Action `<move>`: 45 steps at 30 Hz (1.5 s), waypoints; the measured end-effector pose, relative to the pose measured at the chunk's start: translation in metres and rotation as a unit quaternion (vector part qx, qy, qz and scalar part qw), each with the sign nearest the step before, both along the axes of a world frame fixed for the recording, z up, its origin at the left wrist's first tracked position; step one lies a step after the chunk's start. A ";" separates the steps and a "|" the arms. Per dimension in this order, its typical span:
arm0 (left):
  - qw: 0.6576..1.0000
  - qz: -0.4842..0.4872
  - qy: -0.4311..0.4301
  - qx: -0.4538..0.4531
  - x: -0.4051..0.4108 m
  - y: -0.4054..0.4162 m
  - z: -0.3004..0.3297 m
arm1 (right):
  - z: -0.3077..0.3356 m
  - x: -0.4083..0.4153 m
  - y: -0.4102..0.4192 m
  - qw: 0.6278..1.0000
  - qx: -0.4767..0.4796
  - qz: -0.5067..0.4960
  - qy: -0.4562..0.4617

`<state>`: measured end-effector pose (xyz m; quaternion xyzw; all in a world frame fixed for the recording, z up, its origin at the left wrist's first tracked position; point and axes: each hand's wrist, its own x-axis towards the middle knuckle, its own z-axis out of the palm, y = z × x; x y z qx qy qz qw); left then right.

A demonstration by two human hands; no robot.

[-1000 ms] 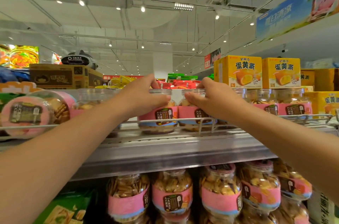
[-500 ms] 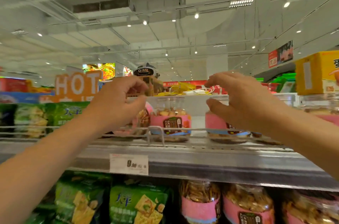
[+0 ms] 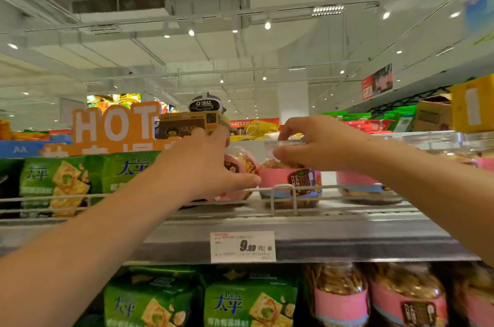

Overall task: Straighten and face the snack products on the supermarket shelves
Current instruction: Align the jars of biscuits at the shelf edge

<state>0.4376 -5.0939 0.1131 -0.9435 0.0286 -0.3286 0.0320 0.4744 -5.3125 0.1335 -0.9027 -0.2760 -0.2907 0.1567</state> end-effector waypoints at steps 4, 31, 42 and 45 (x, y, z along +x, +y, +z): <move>0.999 0.006 0.016 -0.045 0.008 -0.002 0.001 | 0.005 0.003 0.005 0.999 0.019 0.009 0.037; 0.985 -0.102 0.044 -0.131 0.020 0.007 0.038 | 0.005 0.012 0.002 0.999 -0.008 0.022 0.028; 0.984 -0.113 -0.054 -0.124 0.017 0.008 0.008 | 0.001 0.005 0.001 0.998 0.032 0.028 0.036; 0.975 -0.133 -0.104 -0.148 0.018 0.008 0.003 | -0.004 0.006 0.002 0.996 0.067 0.045 0.046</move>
